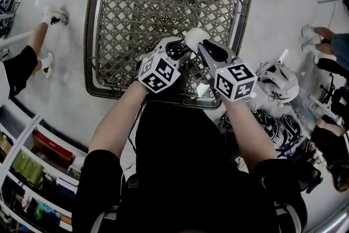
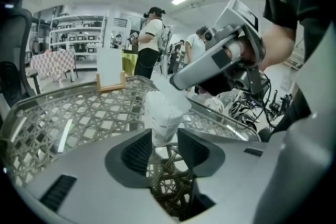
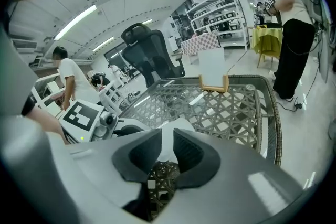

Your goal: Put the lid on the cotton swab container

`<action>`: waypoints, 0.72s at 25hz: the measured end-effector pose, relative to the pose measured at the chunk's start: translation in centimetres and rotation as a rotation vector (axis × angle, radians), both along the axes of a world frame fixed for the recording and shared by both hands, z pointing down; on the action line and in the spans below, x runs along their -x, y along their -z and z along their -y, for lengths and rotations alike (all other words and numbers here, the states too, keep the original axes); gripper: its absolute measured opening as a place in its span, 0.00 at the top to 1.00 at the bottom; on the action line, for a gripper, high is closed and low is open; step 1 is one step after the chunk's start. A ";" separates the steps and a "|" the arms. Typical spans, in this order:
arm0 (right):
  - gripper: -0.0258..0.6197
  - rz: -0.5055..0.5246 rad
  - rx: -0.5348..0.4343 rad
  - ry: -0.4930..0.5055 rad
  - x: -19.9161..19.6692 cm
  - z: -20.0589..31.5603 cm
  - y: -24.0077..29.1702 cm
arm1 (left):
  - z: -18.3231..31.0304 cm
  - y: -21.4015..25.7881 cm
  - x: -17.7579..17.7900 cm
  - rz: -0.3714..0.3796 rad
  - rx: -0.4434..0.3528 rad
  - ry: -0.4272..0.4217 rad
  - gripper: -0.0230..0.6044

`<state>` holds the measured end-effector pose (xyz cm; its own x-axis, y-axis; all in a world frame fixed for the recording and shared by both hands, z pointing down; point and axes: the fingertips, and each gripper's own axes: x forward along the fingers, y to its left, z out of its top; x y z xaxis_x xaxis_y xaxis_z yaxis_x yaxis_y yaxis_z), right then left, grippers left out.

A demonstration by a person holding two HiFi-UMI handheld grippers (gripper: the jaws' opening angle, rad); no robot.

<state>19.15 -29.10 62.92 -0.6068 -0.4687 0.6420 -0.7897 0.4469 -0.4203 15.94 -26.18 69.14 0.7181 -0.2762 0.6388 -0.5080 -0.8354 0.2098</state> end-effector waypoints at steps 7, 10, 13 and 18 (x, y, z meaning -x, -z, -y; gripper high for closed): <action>0.86 -0.109 -0.020 0.054 0.4 1.0 -0.8 | 1.0 0.2 0.3 -0.023 0.002 0.014 0.72; 0.88 -0.151 -0.020 0.089 0.5 1.1 -1.2 | 1.1 0.1 0.2 -0.036 0.010 0.007 0.72; 0.88 -0.201 -0.021 0.144 0.6 1.0 -1.3 | 1.1 0.1 0.3 -0.038 0.014 0.010 0.72; 0.88 -0.281 -0.025 0.233 0.9 1.0 -1.6 | 1.1 0.2 0.2 -0.033 0.020 0.020 0.72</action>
